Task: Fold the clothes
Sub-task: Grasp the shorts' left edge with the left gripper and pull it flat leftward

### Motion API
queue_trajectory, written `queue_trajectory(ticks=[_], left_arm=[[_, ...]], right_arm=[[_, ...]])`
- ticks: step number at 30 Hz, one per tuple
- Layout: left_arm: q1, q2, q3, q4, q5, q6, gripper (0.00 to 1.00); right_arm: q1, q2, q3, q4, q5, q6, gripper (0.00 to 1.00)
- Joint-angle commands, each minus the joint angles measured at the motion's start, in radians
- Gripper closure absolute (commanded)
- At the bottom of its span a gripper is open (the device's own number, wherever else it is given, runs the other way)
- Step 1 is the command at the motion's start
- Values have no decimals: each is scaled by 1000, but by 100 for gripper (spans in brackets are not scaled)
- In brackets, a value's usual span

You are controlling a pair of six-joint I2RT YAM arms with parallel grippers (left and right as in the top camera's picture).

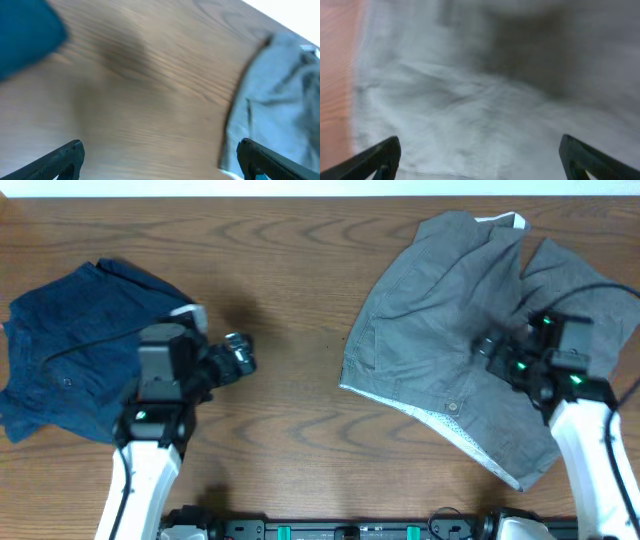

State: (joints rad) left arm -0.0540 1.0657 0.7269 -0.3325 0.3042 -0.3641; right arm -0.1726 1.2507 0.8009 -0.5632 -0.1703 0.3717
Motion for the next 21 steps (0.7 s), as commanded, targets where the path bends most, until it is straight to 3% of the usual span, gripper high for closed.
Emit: queue_trajectory(ticks=[1,15,20,21], left_arm=[[-80,97,17,27,110,-29,2],[-465,553,17,379,137,-169,0],[-537,678,17,493,137,-169,12],[-544,697,17,511,137,-169,18]], right_arm=[[-44,-53,2,-70,118,-60,1],[-83,-75,2,-202,200,-66,1],[-83,-75,2,-211,200,-66,1],[-83,-75,2,-213,200,-66,1]])
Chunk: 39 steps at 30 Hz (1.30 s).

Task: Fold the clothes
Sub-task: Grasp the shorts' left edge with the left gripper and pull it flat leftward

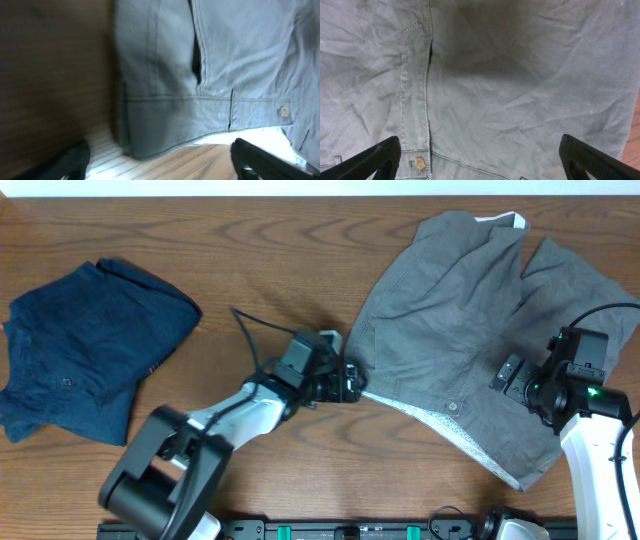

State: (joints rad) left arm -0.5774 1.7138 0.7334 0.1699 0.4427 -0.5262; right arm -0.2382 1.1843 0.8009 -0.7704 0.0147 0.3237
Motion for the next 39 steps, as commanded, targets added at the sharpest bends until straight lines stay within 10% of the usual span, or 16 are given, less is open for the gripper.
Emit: queue_trajectory(ticks=[1,5,19,21,23,25,39], left_arm=[[-24,63,10,26,-2,-7,24],[-22,77,10,82,-10,-6,91],[381,-115,251,47,-114,133,94],[444,-115,324,11,-114,124,83],[488,-115,382,-78,-108,113,25],[508,-115,406,-194,-64,113,2],[486,-115,398,-1267,-217,-67,2]], right_arm=[[-17,-9,2,-8,16,-18,1],[-17,-9,2,-16,16,-18,1],[-32,-9,2,-62,123,83,1],[-32,-9,2,-61,122,110,1],[-32,-8,2,-61,106,110,1],[-32,-8,2,-66,103,110,1],[-32,-8,2,-117,46,106,1]])
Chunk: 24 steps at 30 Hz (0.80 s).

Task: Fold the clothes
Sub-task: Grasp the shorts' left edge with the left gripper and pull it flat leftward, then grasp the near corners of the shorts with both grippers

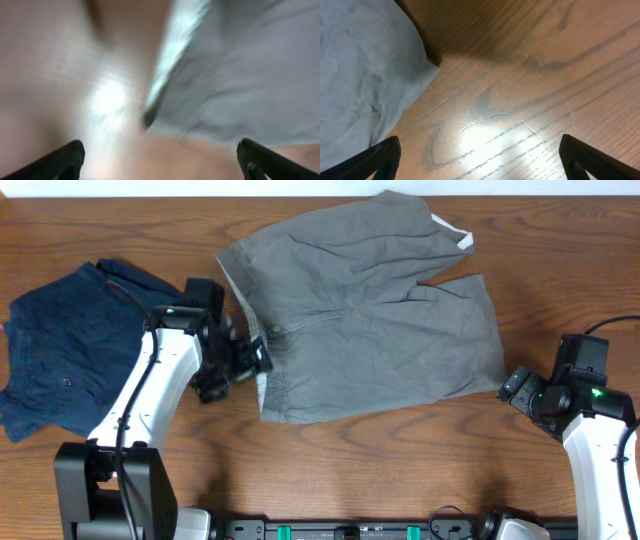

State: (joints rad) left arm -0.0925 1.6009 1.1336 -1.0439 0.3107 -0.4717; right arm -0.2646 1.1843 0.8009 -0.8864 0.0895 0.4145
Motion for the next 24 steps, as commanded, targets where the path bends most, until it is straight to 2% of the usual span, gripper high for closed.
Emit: queue_trajectory(ticks=[1,4,7,13,18,19,21,24], left_arm=[[1,-2,-8,-79,-84,-166,2],[-11,-2,-52,-106,-58,-306,2],[-47,-2,-118,-52,6,-411,2],[-169,-2,-244,158,22,-603,2],[-256,-2,-307,359,-13,-677,2],[-264,-2,-315,383,-35,-695,7],[-274,-2,-330,426,-54,-740,24],[-275,0,-340,457,-70,-751,41]], right_arm=[[-5,-8,2,-2,-38,15,1],[-5,-8,2,-6,-54,15,1],[-5,-7,2,-7,-72,15,1],[-3,-6,2,-21,-98,15,1],[-3,-6,2,-26,-121,16,1],[-3,-6,2,-27,-124,15,1],[-3,-6,2,-31,-124,15,1],[-3,-6,2,-37,-124,15,1]])
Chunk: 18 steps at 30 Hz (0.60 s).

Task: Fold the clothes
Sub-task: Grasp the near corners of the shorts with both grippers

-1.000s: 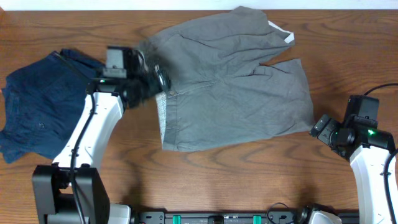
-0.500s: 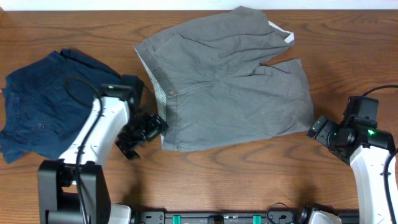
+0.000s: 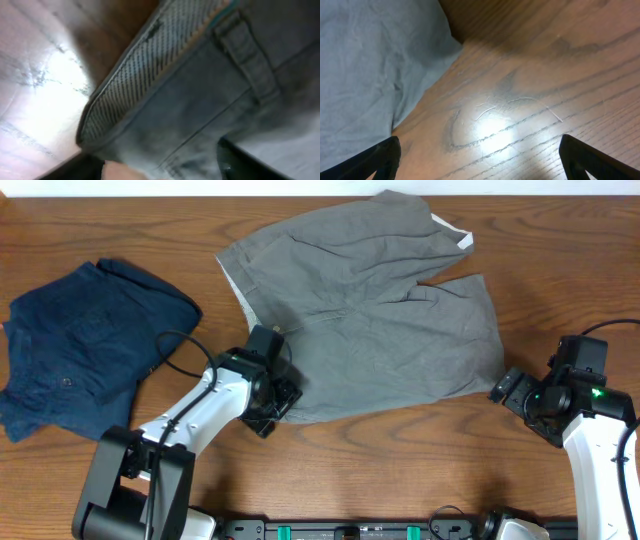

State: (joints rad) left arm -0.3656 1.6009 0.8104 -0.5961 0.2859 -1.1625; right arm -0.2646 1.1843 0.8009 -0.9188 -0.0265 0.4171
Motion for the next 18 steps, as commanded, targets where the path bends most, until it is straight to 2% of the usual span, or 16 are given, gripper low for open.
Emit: queue_trajectory(ticks=[1,3,7,8,14,18], left_arm=[[-2,0,-18,12,-53,-65,44],[-2,0,-19,12,-61,-74,53],[-2,0,-21,1,-60,-72,87],[-2,0,-21,-9,-59,-69,92],[-2,0,-21,-89,-59,3,94],[-2,0,-21,-163,-59,11,94]], right_arm=[[-3,-6,2,-6,-8,13,1],[-3,-6,2,-12,-8,13,1],[-3,-6,2,-33,-9,18,1],[-3,-6,2,-42,-10,29,1],[-2,-6,-43,-29,-16,60,2],[-2,-5,-126,72,-114,77,1]])
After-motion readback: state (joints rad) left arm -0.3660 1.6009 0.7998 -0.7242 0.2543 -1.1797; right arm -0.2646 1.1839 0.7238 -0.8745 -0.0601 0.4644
